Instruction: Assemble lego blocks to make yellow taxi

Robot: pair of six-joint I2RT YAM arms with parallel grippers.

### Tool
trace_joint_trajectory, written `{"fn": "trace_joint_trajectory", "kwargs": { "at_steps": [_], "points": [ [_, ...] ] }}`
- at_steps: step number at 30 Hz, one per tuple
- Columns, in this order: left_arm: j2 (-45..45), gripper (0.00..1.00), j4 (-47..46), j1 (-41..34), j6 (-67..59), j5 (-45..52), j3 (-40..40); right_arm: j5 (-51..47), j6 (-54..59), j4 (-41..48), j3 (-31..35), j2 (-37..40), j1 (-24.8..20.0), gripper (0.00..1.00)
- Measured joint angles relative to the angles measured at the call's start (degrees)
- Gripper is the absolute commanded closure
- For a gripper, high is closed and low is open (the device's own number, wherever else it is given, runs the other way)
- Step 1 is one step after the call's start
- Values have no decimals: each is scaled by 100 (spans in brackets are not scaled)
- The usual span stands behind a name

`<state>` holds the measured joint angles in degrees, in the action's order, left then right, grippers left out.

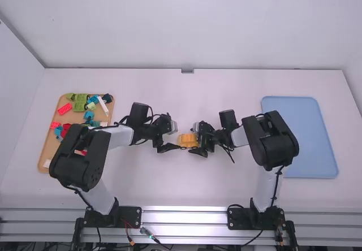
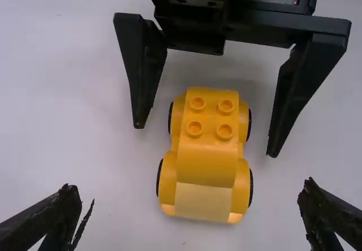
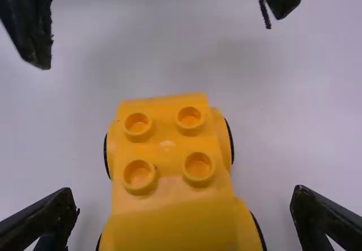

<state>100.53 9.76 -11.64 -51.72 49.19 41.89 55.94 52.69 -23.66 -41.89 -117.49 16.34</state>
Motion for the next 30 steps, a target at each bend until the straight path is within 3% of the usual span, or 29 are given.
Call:
{"fn": "trace_joint_trajectory", "kwargs": {
  "at_steps": [11, 14, 17, 18, 19, 26, 28, 30],
  "points": [
    [0, 1, 13, 166, 0, 2, 0, -92, 81, -11, -55, -48, 205, 5],
    [0, 1, 13, 166, -2, 0, 0, -151, 98, 120, -216, -205, 262, 17],
    [0, 1, 13, 184, 0, 2, 0, -111, 118, 181, -280, -245, 216, 48],
    [0, 1, 13, 184, 0, 2, 0, -101, 127, 181, -282, -245, 210, 51],
    [0, 1, 15, 184, -2, 2, 0, -72, 52, 153, -293, -245, 166, 61],
    [0, 1, 173, 184, -4, 2, 0, -55, -518, 197, -299, -225, -142, 61],
    [0, 1, 210, 184, -2, 0, 0, -68, -601, 420, -304, -142, -240, 66],
    [0, 1, 315, 184, -2, 2, 0, -308, -748, 1038, -310, 201, -479, 78]
  ]
}}
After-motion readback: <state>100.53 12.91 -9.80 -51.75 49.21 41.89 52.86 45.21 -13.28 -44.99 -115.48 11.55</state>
